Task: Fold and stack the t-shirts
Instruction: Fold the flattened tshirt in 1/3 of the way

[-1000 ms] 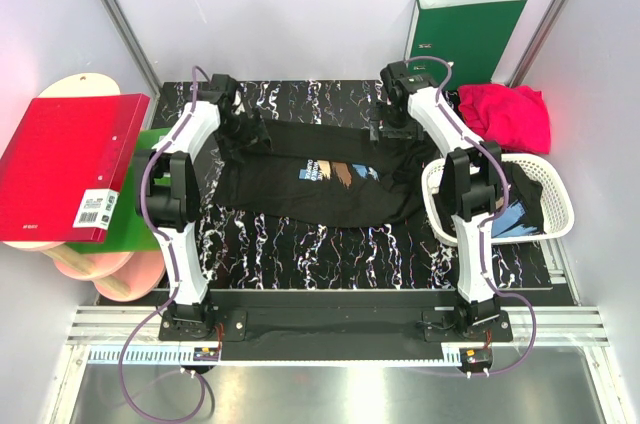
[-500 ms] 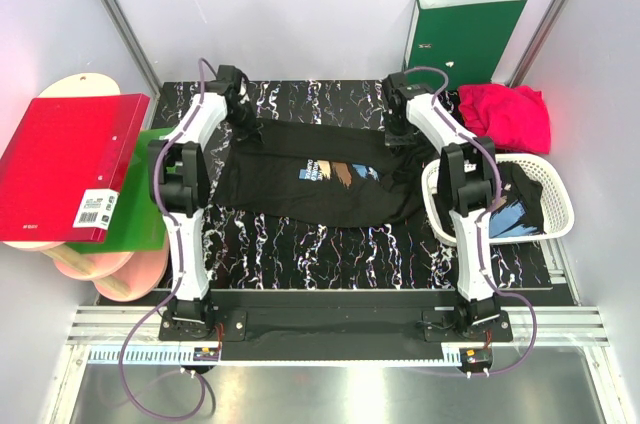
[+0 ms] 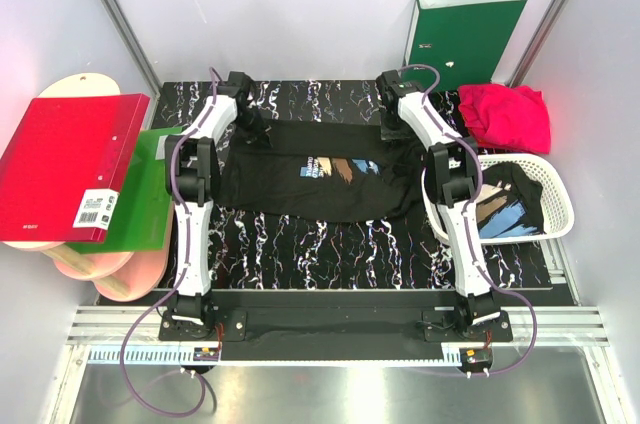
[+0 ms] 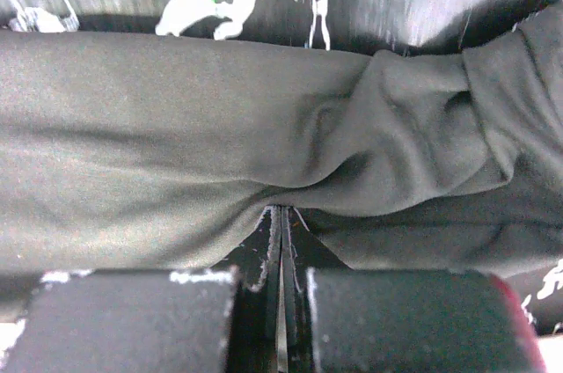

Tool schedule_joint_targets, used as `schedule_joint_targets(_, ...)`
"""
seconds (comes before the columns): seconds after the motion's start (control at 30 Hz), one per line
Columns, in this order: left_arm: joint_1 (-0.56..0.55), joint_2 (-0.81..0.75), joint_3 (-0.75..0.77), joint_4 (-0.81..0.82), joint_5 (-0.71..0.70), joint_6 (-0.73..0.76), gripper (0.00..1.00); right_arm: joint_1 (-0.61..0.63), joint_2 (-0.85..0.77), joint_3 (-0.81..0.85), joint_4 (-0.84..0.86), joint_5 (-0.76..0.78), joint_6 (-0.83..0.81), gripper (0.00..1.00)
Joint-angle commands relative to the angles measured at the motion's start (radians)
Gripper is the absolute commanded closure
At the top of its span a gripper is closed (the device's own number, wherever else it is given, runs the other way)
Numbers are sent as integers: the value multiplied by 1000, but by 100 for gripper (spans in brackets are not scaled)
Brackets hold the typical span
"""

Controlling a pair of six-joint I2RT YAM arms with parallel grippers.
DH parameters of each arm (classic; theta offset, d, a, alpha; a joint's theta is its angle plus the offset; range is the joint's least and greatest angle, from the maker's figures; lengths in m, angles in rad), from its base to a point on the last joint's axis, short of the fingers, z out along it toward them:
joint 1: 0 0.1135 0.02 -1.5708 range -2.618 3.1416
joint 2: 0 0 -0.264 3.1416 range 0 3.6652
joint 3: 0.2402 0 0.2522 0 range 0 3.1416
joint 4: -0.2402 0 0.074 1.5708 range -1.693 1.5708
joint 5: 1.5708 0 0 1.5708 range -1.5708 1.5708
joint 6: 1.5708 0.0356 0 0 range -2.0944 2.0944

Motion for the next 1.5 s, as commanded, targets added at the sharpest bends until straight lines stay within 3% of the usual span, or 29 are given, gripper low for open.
schedule_joint_targets(0.0, 1, 24, 78, 14, 24, -50, 100, -5, 94, 97, -4, 46, -7, 100)
schedule_joint_targets(0.33, 32, 84, 185, 13, 15, -84, 100, -8, 257, 362, 8, 71, 8, 100)
schedule_joint_targets(0.57, 66, 136, 282, 11, 20, -119, 100, -27, 305, 419, 116, -22, 26, 100)
schedule_joint_targets(0.77, 75, 82, 276, 20, 58, -74, 100, -27, 253, 433, 134, -95, 43, 100)
schedule_joint_targets(0.83, 69, 20, 238, 30, 72, -41, 100, -27, 181, 416, 131, -81, 42, 97)
schedule_joint_targets(0.93, 64, -77, 155, 46, 78, -41, 96, -27, 70, 378, 128, -73, 28, 82)
schedule_joint_targets(0.97, 61, -103, 95, 57, 76, -41, 91, -27, 44, 367, 124, -73, 28, 70)
schedule_joint_targets(1.03, 50, -178, 25, 97, 81, -56, 87, -27, -36, 313, 119, -88, 20, 61)
schedule_joint_targets(1.1, 38, -229, -55, 105, 104, -54, 93, -27, -115, 245, 117, -86, 22, 55)
schedule_joint_targets(1.13, 26, -244, -81, 102, 115, -43, 100, -27, -138, 224, 119, -79, 20, 55)
schedule_joint_targets(1.37, -3, -350, -376, 99, 122, 5, 100, -28, -278, 106, 119, -17, -20, 54)
schedule_joint_targets(1.47, -17, -341, -398, 56, 83, 61, 100, -31, -298, 101, 119, -7, -20, 54)
